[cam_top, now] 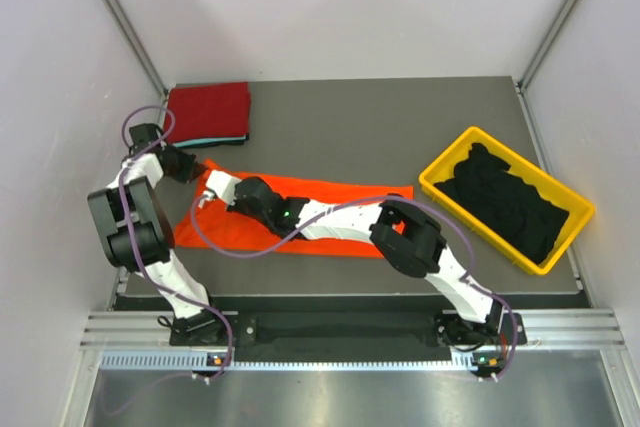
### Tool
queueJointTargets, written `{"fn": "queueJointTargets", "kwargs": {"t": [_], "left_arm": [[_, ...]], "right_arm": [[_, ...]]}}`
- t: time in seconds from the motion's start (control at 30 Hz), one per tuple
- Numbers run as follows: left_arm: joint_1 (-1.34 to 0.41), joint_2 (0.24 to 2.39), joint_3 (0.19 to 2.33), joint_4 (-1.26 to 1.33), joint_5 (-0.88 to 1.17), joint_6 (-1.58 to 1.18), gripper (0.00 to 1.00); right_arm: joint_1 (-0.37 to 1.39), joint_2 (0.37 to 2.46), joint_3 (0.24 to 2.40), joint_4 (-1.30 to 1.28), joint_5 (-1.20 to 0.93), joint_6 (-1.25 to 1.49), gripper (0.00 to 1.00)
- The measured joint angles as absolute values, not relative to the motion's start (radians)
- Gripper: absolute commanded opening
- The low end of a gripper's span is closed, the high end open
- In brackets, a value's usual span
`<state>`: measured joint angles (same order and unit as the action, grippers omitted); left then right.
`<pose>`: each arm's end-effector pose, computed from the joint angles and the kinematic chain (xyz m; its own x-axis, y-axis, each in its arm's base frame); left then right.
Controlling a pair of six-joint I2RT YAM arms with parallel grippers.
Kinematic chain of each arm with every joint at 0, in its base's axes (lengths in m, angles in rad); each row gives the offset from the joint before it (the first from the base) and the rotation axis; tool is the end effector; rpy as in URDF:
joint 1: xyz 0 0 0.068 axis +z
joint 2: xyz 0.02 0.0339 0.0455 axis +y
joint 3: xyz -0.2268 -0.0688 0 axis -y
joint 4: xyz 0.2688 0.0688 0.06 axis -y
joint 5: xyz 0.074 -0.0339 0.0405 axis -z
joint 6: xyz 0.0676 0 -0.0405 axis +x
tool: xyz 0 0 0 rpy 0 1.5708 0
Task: Fold and stack the t-shirts
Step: Fold the tshirt
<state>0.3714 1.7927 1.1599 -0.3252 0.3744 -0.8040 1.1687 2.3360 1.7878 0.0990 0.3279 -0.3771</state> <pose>0.3825 0.1225 0.1121 -0.4268 -0.8855 -0.1836 -0.6473 0.4409 -0.6218 0.2400 0.5087 0.1283 0.1210 -0.6063 -0.7860 -0.7670 0.4455 -0.4617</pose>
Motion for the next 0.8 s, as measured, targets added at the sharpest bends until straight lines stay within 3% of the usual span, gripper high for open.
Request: {"fn": "queueJointTargets", "kwargs": {"t": [0.33,0.8], "left_arm": [[0.363,1.626,1.088,-0.379,0.298,-0.783,0.0],[0.331,1.459,0.908,-0.542,0.088,-0.757,0.0]], "right_arm": [[1.169,2.192,1.637,0.203,0.284,-0.268,0.0],[1.168,2.154,1.439,0.258,0.185,-0.163,0.0]]}}
